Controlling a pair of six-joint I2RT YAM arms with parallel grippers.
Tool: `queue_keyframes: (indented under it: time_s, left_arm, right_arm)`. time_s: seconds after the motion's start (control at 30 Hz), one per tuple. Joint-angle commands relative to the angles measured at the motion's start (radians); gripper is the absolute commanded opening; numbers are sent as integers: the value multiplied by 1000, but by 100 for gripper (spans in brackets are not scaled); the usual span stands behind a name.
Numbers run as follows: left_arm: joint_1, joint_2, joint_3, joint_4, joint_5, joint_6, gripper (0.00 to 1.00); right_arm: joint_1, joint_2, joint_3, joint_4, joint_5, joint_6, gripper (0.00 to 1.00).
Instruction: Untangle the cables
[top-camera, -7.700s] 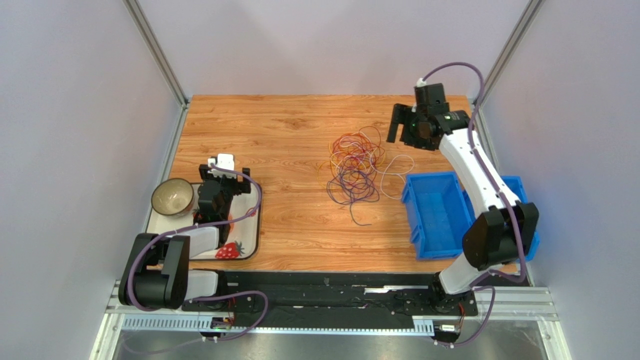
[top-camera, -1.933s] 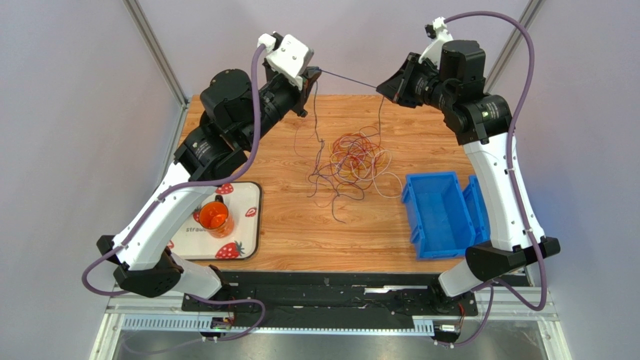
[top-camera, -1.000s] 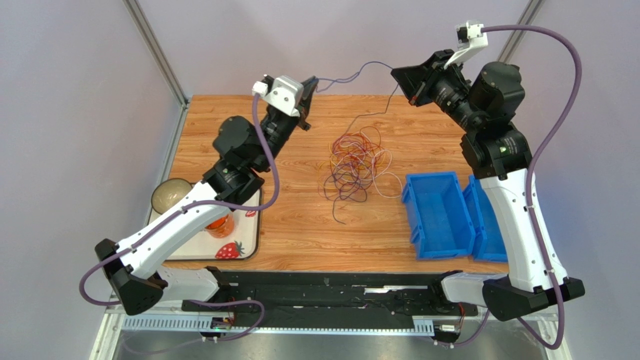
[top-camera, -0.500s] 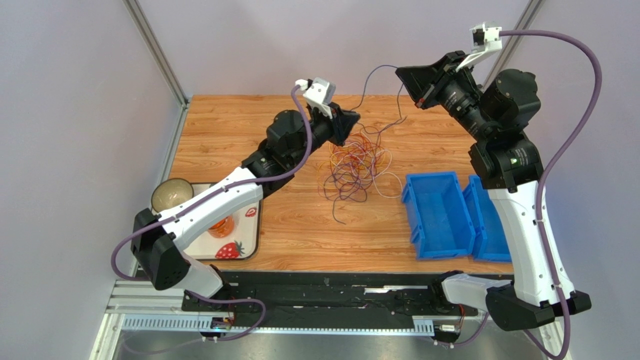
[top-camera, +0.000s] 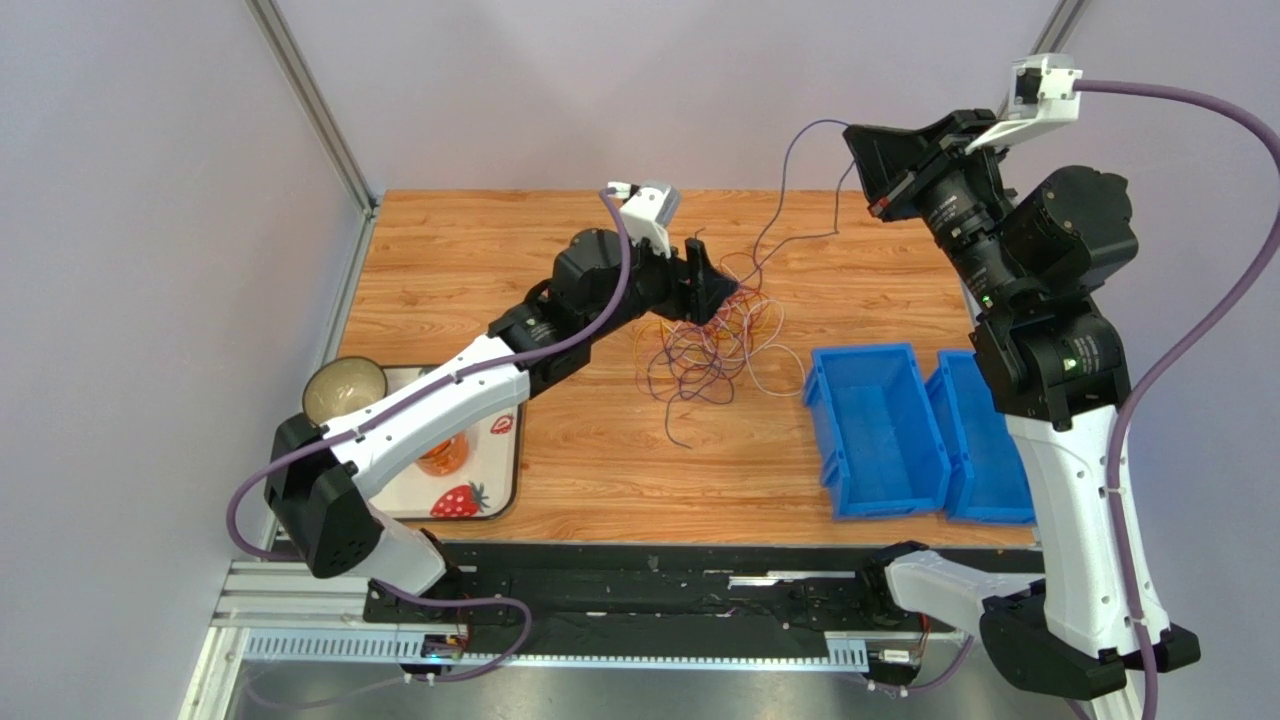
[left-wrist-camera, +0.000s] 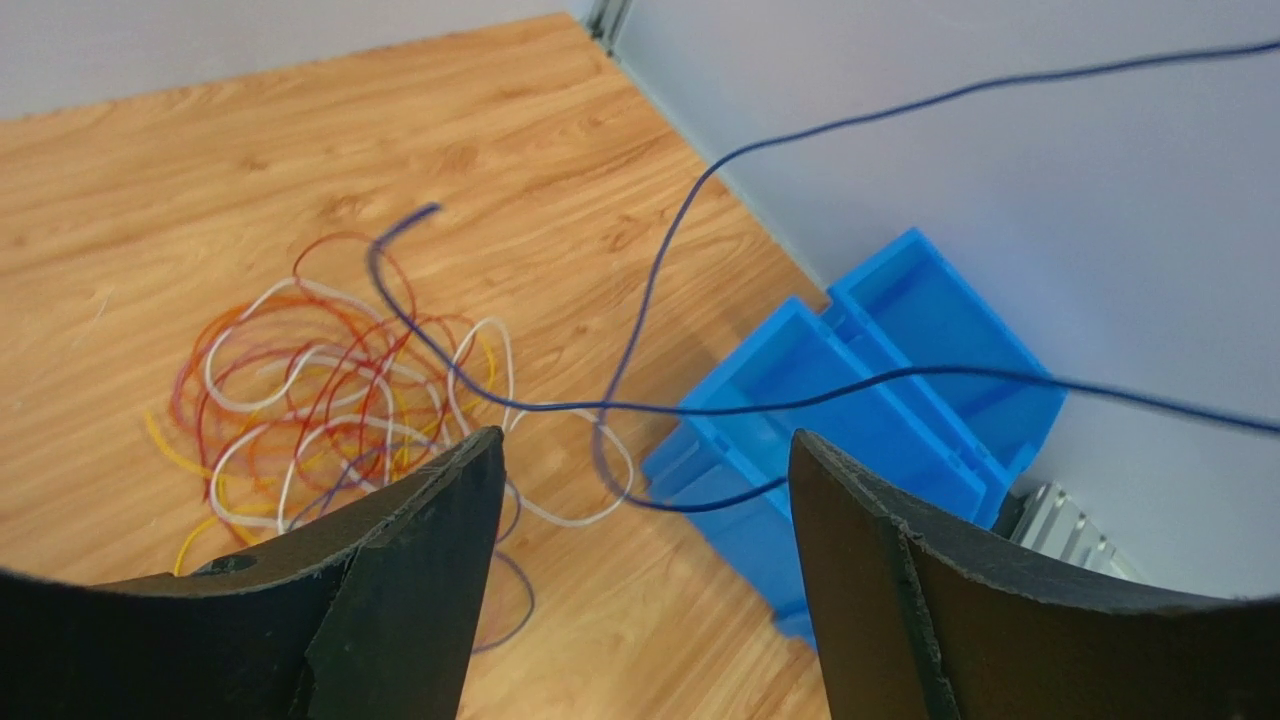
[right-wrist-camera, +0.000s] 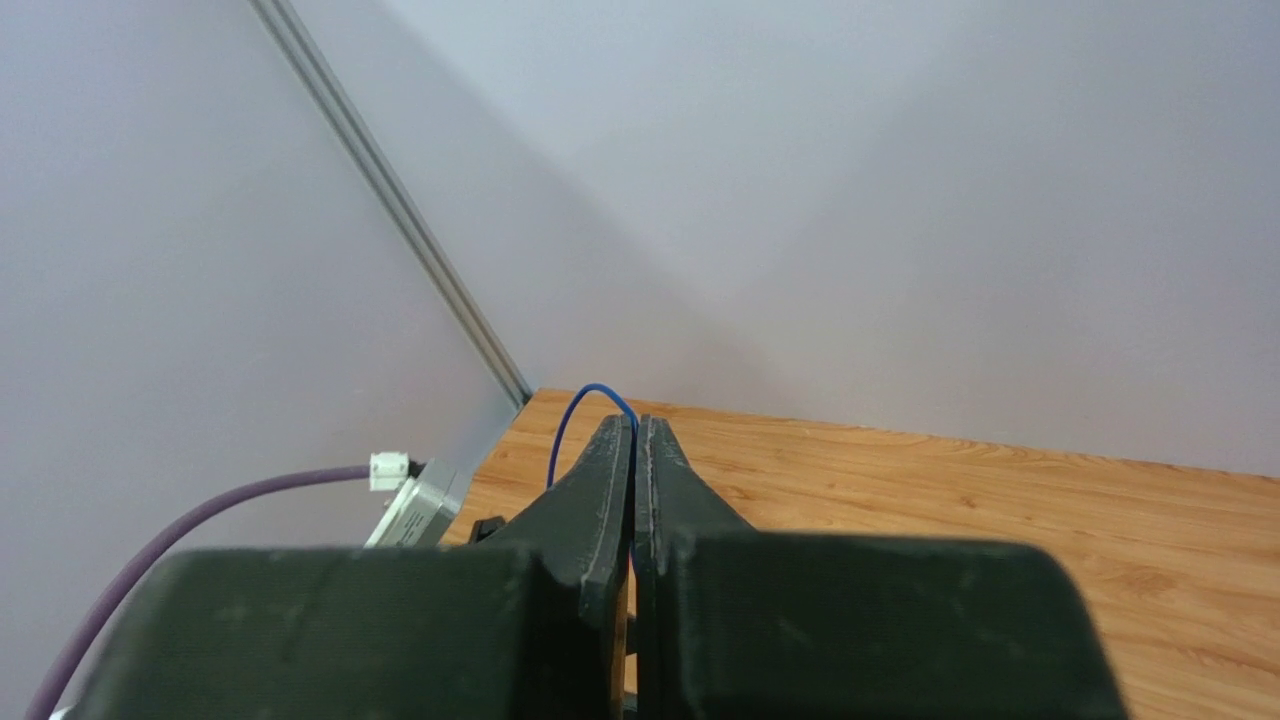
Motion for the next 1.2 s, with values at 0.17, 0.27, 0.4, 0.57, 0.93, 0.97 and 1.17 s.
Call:
queue_keyframes:
  time_s: [0.17,0.27,0.4,0.57,0.93,0.97,1.17]
  left_arm:
    - [0,-255,-120,-356,-143,9,77]
    - [0,-342,-158,-493,-204,25,76]
    - [0,-461,-224,-608,-259,30,75]
    - [-1,-617,-336,-694,-281,-7,73]
    - [0,-710,-468,-758,-348,-67,66]
    - [0,-703,-462,-775,-351,-76,65]
    - [0,-688,-431,-890,-387,-93,65]
  right_arm:
    - [-5,-13,113,-137,284,-30,0]
    - [-2,-25,122,-181,375,-38,0]
    - [-2,-51,115,-239,511,-41,0]
    - [-2,-77,101,-296,686,-60,0]
    - [-1,-97,47,-433,1099,-58,0]
    - [-2,-97,44,-442,1116,-54,0]
    - [-5,-108,-7,-474,1231,-46,0]
